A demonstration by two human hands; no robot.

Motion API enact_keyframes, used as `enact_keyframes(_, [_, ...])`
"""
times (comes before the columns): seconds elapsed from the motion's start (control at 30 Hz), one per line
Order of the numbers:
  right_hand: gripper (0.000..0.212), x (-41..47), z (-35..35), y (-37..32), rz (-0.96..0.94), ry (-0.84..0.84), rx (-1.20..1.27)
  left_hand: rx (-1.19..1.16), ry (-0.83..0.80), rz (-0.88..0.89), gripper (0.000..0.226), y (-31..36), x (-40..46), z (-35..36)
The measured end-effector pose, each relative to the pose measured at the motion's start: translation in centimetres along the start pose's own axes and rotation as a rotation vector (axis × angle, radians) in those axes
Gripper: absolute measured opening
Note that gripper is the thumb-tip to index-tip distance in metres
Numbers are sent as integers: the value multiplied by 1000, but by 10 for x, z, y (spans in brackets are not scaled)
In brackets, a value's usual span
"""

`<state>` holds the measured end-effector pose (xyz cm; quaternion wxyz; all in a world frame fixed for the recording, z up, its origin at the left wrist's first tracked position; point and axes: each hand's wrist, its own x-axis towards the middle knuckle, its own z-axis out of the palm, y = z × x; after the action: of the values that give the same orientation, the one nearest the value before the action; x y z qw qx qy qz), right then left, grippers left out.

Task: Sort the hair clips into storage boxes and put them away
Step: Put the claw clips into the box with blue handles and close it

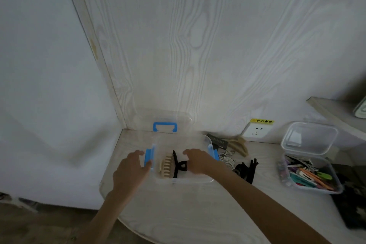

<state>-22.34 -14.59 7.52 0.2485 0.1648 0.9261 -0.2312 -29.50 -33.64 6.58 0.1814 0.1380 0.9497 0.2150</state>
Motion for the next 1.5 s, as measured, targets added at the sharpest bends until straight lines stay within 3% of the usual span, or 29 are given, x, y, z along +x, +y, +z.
enact_keyframes(0.13, [30, -49, -33, 39, -100, 349, 172, -62, 290, 359, 27, 43, -27, -4])
enact_keyframes(0.23, [30, -73, -39, 101, 35, 563, 70, -79, 244, 607, 13, 92, -44, 16])
enact_keyframes(0.3, [34, -80, -28, 140, 109, 503, 7, -66, 155, 718, 12, 122, -56, 41])
enact_keyframes(0.4, [60, -78, 8, 176, 7, 243, -176, 2, 5, 819, 26, 150, -64, 81])
enact_keyframes(0.5, [73, -80, 34, 196, -42, 208, -245, 176, -214, 781, 43, 168, -63, 111])
enact_keyframes(0.67, [61, -94, 41, 217, 68, 276, -67, 440, -297, 717, 62, 184, -50, 146])
enact_keyframes(0.8, [47, -111, 36, 232, 221, 285, 17, 579, -308, 669, 50, 191, -48, 160])
enact_keyframes(0.9, [30, -122, 37, 238, 224, 379, -5, 627, -301, 685, 36, 196, -52, 158])
enact_keyframes(1.0, [26, -127, 42, 243, 224, 432, 29, 566, -263, 719, 34, 196, -61, 148])
enact_keyframes(1.1, [17, -128, 38, 240, 247, 292, -6, 327, -126, 705, 34, 192, -65, 124])
enact_keyframes(1.17, [14, -122, 28, 228, 224, 209, -44, 188, -38, 637, 37, 188, -64, 98])
enact_keyframes(1.27, [6, -108, 2, 195, 161, 318, 52, 82, 69, 420, 42, 171, -54, 50])
enact_keyframes(1.4, [14, -96, -44, 125, 80, 567, 374, 186, 109, 162, 43, 124, -32, 1])
enact_keyframes(1.5, [19, -80, -65, 62, -35, 442, 568, 258, 95, 73, 49, 90, -15, -7])
